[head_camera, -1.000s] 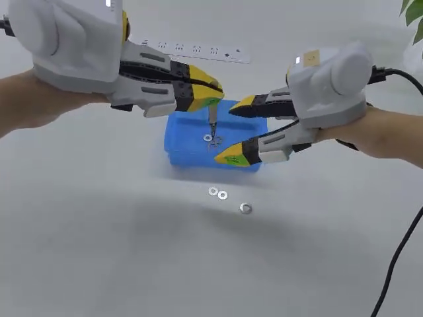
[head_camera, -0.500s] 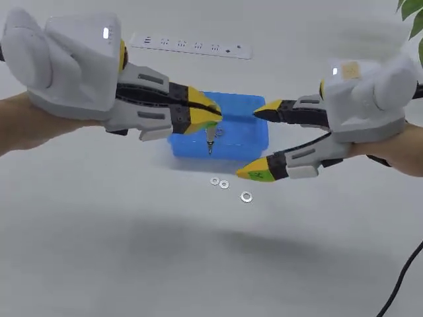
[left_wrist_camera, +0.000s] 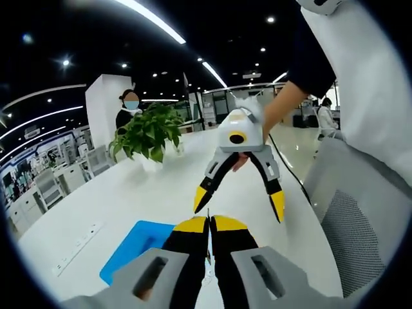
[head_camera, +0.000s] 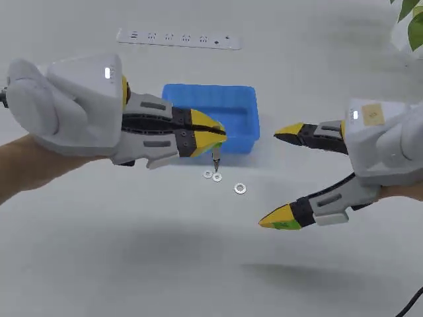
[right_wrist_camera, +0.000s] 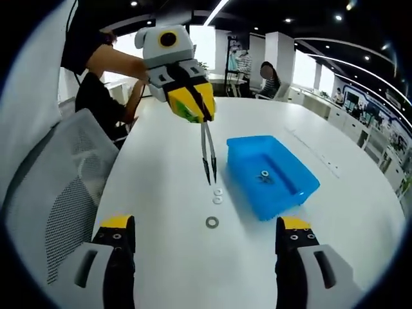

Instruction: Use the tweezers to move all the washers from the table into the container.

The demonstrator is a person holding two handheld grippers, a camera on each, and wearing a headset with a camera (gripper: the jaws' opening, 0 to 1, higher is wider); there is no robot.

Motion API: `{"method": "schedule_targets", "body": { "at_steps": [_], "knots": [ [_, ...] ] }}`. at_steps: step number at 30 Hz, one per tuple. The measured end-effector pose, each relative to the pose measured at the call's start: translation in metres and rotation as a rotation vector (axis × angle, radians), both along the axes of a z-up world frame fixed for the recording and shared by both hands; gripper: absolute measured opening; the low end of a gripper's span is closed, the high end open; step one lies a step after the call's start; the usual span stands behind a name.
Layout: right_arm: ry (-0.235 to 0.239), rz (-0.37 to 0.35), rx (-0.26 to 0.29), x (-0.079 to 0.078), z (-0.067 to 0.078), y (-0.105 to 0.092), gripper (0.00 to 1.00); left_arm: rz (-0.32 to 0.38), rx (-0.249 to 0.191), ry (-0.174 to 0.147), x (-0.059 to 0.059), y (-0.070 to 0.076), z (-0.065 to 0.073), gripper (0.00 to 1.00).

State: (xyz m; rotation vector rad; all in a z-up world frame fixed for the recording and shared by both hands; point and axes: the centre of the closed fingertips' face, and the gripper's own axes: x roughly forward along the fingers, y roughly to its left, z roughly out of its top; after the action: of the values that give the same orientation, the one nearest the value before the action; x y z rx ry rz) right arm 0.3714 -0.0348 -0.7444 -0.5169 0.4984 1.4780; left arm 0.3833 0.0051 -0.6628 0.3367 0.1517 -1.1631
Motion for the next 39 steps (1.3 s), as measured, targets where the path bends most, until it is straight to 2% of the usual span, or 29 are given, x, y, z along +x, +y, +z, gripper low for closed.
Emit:
{"method": "schedule_targets", "body": {
  "at_steps": [8,13,17,21,27,33,35,39],
  "knots": [
    [0.044,-0.026,0.035,-0.013,-0.007,-0.008,1.00,-0.024,-0.010,0.026,-0.003,-0.016,-0.014,0.05],
    [0.050,-0.034,0.034,-0.015,-0.014,-0.014,1.00,-0.019,-0.031,0.039,0.000,-0.022,-0.016,0.05],
    [0.080,-0.074,0.061,-0.018,-0.018,-0.018,1.00,-0.025,-0.033,0.045,-0.001,-0.027,-0.019,0.05],
    [0.122,-0.084,0.061,-0.027,-0.025,-0.024,1.00,-0.036,-0.030,0.058,0.001,-0.030,-0.025,0.05],
    [0.144,-0.097,0.058,-0.032,-0.031,-0.030,1.00,-0.040,-0.019,0.076,0.002,-0.031,-0.032,0.05],
    [0.154,-0.109,0.065,-0.032,-0.031,-0.028,1.00,-0.048,-0.008,0.074,0.003,-0.035,-0.036,0.05],
    [0.151,-0.108,0.067,-0.032,-0.031,-0.027,1.00,-0.059,-0.007,0.086,0.001,-0.036,-0.038,0.05],
    [0.151,-0.110,0.072,-0.030,-0.030,-0.024,1.00,-0.059,0.000,0.077,0.002,-0.035,-0.038,0.05]
  ]
}}
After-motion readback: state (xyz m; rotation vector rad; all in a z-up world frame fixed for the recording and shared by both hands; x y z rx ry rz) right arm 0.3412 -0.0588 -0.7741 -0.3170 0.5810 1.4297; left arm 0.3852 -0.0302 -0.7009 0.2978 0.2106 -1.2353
